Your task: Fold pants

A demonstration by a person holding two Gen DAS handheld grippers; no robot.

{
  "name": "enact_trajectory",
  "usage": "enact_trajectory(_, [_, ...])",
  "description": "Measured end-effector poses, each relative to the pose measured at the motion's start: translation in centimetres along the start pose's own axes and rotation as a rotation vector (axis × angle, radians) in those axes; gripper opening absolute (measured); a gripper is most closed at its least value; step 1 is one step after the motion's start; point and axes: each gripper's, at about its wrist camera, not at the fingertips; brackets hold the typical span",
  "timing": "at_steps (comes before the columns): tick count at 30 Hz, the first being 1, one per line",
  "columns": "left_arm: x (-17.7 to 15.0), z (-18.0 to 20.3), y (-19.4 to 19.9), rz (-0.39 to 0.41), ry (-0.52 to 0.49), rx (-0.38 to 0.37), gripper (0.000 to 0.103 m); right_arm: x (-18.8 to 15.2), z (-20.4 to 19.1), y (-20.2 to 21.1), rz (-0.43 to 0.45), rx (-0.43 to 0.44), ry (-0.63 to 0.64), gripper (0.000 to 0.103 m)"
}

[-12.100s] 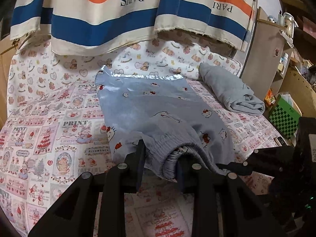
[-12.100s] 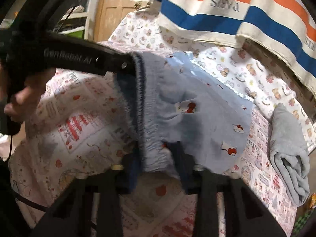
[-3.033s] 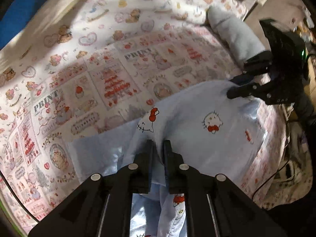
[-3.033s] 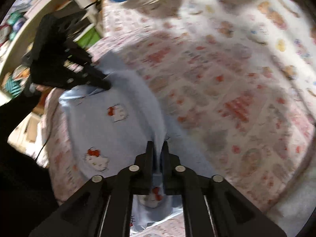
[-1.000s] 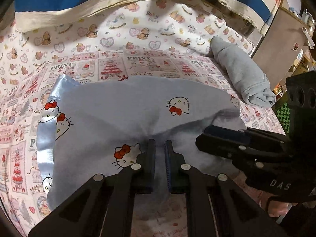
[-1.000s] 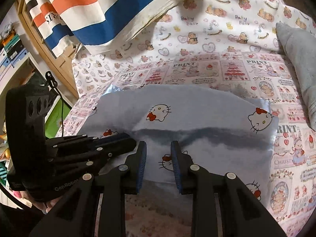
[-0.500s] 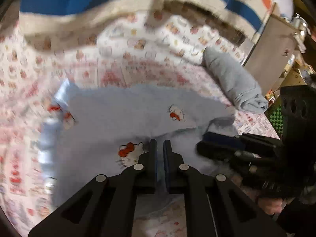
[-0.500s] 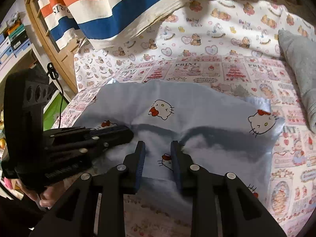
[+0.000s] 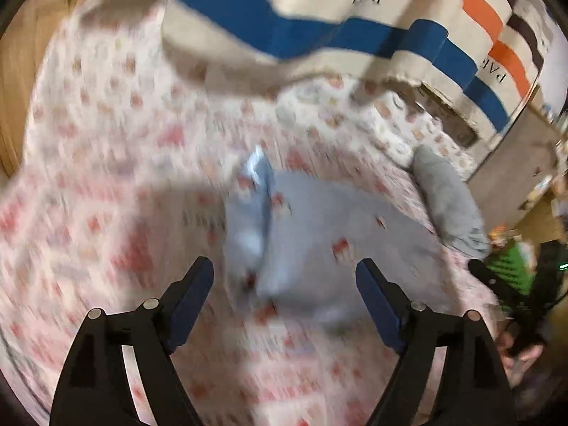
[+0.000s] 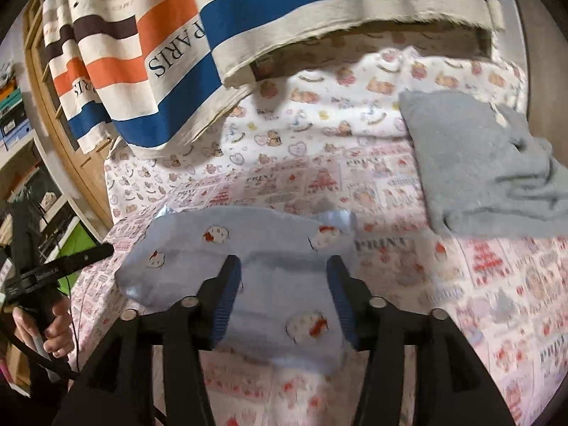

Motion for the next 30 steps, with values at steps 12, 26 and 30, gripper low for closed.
enact_trajectory(12, [-3.5,2.9,-1.9,-0.163,0.053,-0.098,0.081,-4.6,-0.7,-3.8,-0.325,0.395,-0.192,0.067])
enact_trajectory(26, [-2.4,0.4,-3.7,-0.030,0.271,-0.163,0.088,-3.7,-0.1,-6.0,-0.221,0.235,-0.325,0.076])
enact_trajectory(30, [-1.7,0.1,-4.2,0.011,0.275,-0.137,0.088,-3.2,0.6,-6.3,-0.149,0.182,-0.383,0.077])
Point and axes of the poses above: each gripper's, at about its wrist camera, not at the fingertips, and y roughly against the way its jaws point, z to its right, x to its top, and after that the axes turned 2 degrees about z, right-handed
